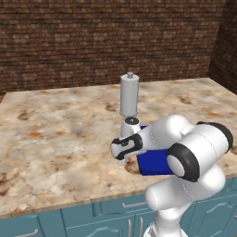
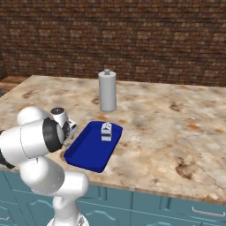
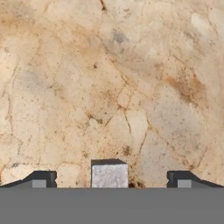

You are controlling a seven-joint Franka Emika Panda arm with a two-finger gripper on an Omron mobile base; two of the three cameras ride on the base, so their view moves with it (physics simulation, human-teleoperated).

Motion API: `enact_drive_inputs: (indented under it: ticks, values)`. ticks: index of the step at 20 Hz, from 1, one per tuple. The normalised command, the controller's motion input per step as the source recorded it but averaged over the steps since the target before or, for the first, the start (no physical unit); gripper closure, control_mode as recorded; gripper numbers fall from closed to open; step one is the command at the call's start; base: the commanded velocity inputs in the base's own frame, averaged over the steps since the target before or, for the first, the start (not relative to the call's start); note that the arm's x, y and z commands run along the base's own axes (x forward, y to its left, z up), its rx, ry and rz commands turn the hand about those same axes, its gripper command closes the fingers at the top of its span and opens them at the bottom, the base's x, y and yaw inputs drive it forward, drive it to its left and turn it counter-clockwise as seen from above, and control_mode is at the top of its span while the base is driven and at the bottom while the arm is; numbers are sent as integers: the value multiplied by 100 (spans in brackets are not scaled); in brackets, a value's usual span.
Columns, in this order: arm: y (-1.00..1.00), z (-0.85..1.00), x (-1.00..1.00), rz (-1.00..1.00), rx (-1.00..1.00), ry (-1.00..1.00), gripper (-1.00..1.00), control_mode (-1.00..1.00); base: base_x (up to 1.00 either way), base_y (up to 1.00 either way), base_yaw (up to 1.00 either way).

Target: Take out the milk from the fridge and place it on the tray on the counter. Then take the sugar cube near the tray and place it in the tray.

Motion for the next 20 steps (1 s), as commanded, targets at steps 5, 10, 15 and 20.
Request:
enact_drive_inputs:
  ticks: [5,10,15,20]
  values:
    - [0,-14,15,0,0,0,-100,-100,0,0,0]
    - [4,-30,0,0,0,1,100,-100,0,0,0]
    - [7,-35,0,0,0,2,100,-100,0,0,0]
    - [0,-21,-11,0,0,0,100,-100,0,0,0]
